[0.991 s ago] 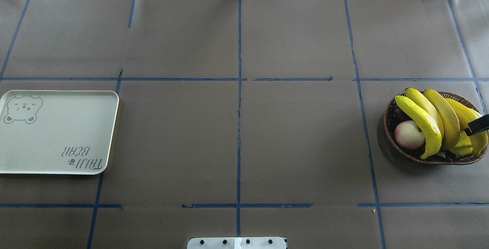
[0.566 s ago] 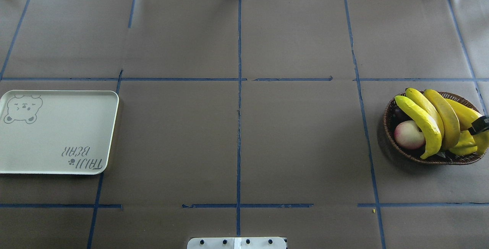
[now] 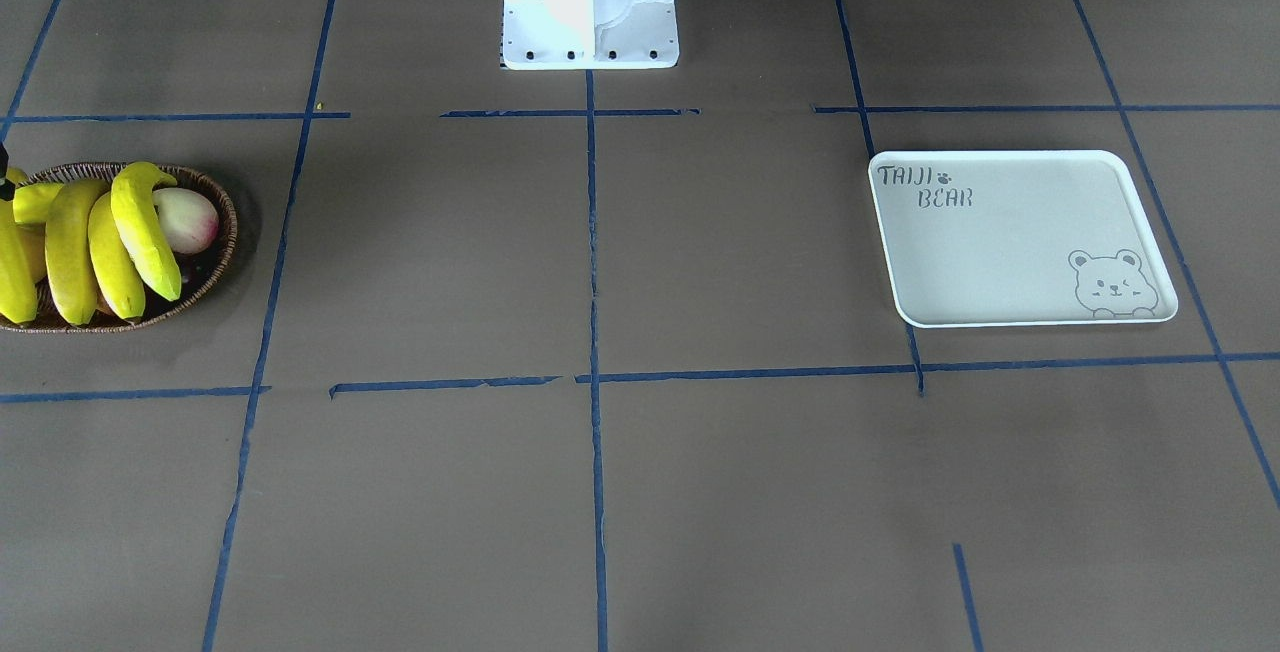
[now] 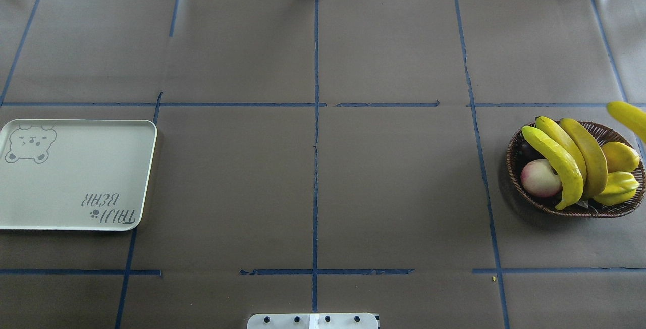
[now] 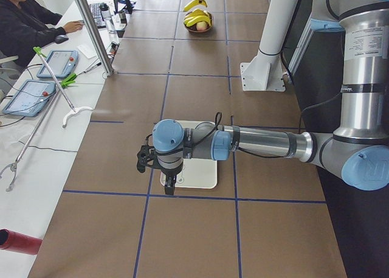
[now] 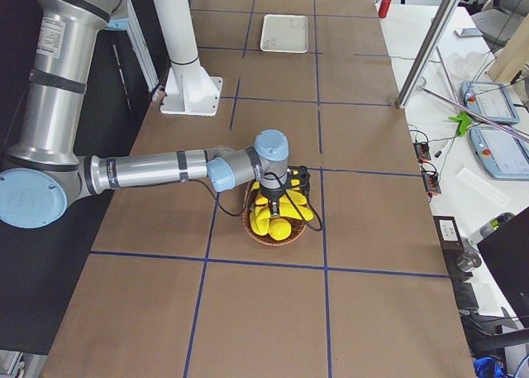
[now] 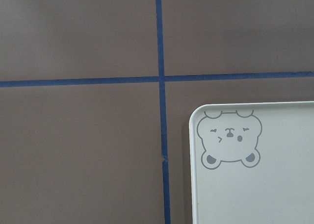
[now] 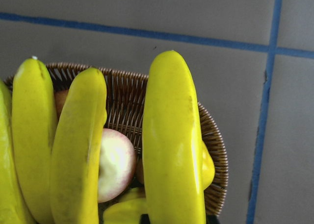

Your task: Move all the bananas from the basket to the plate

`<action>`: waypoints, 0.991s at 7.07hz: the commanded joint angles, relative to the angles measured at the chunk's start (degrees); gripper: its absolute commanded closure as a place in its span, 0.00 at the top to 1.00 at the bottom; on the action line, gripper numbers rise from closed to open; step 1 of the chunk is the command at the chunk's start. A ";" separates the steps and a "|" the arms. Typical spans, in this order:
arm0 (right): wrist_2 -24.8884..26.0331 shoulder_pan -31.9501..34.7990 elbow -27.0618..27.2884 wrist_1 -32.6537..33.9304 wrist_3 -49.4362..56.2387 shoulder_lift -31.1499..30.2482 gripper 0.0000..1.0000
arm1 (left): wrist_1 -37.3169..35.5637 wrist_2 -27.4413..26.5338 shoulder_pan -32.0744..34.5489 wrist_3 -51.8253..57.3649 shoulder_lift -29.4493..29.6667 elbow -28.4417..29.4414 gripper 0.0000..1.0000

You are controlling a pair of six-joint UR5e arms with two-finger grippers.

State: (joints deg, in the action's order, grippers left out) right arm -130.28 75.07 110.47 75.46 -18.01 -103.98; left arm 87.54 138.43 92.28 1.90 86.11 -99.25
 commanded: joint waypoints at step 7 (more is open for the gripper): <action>-0.47 -15.24 3.00 -1.70 -53.73 32.41 0.01 | 37.91 -3.48 -24.82 -63.30 10.28 -2.88 0.99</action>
State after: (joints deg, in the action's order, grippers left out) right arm -135.71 67.02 113.13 75.63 -61.14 -76.79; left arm 116.82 138.69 73.66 -47.40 93.61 -102.61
